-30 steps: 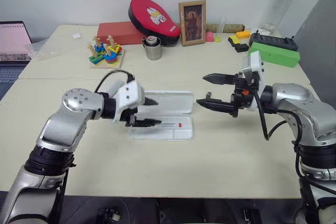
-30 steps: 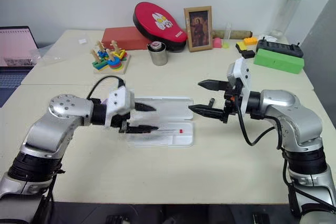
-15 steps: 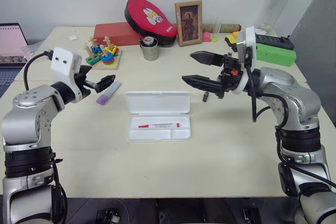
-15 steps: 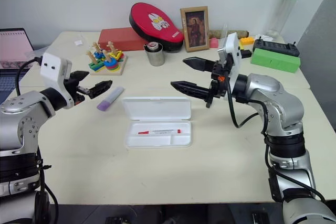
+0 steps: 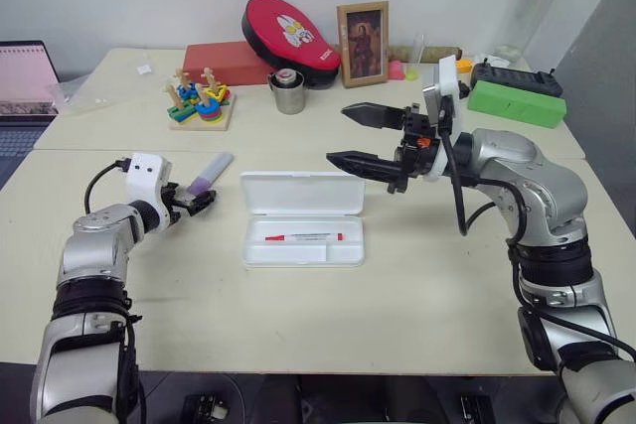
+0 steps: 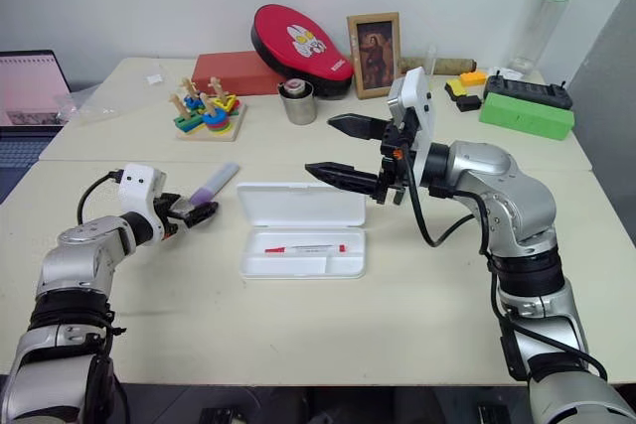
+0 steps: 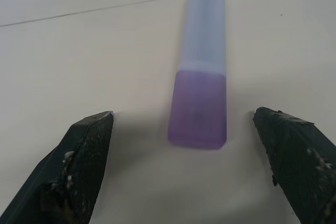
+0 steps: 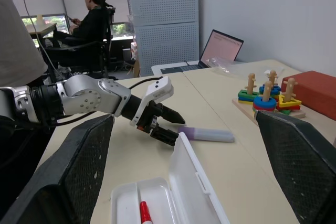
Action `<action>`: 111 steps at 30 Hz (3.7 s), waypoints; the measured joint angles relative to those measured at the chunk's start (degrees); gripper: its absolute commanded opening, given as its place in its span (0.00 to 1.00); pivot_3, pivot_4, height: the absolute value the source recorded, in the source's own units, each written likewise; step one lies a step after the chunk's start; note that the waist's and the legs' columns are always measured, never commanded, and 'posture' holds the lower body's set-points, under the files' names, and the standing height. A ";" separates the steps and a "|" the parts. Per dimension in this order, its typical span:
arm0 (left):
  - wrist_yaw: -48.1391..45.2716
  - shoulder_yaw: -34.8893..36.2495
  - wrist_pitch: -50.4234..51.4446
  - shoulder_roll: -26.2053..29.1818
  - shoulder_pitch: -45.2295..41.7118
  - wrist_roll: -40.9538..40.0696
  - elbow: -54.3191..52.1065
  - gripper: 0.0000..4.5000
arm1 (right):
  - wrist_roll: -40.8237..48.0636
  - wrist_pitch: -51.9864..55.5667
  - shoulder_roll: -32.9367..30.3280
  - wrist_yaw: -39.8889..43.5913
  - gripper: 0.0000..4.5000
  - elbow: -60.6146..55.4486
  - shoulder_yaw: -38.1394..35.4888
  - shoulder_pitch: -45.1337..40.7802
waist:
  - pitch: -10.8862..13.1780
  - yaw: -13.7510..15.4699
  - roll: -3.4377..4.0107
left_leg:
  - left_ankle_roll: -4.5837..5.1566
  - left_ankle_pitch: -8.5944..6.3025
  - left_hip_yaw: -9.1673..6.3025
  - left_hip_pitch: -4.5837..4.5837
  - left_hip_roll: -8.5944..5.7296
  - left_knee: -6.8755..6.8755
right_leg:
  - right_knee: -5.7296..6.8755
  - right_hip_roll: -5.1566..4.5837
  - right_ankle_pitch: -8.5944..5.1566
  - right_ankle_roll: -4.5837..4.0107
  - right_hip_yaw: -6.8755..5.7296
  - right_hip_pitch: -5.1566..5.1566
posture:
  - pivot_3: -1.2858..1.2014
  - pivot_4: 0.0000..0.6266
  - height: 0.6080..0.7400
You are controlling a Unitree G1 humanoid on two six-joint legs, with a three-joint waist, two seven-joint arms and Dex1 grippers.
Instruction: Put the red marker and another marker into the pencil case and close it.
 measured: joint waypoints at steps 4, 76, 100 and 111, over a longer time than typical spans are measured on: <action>-0.91 -0.73 -1.98 0.00 -0.66 0.39 1.85 0.89 | -0.01 0.08 -0.23 -0.22 1.00 -0.44 -0.07 0.34 | 0.00 -0.08 0.00 | 0.00 0.00 0.00 0.00 0.00 0.00 | 0.01 0.00 0.00 0.00 0.00 0.00 | 0.52 0.24 1.00; -38.93 -24.09 -9.24 15.51 7.84 6.18 -37.40 0.80 | 1.74 3.44 -16.45 2.47 1.00 -15.91 0.04 17.63 | 0.04 0.12 0.05 | 0.02 -0.01 0.07 -0.09 0.00 0.02 | -0.06 0.00 -0.05 0.07 0.08 -0.05 | 0.52 0.24 1.00; -7.83 -12.01 14.46 -10.15 1.07 -11.16 -48.40 0.99 | -21.28 10.26 7.46 -34.21 1.00 21.09 3.48 5.16 | 0.02 -0.06 0.01 | 0.00 0.01 0.02 -0.04 -0.01 0.07 | -0.01 0.00 0.01 0.00 0.05 0.00 | 0.52 0.24 1.00; -6.58 -14.47 11.59 -11.31 0.93 -9.49 -47.09 1.00 | -27.48 7.74 10.71 -37.24 0.60 24.22 5.78 3.57 | -0.02 -0.03 0.03 | 0.00 0.01 0.01 0.06 -0.01 0.08 | 0.04 0.00 0.02 0.01 0.05 0.10 | 0.52 0.24 1.00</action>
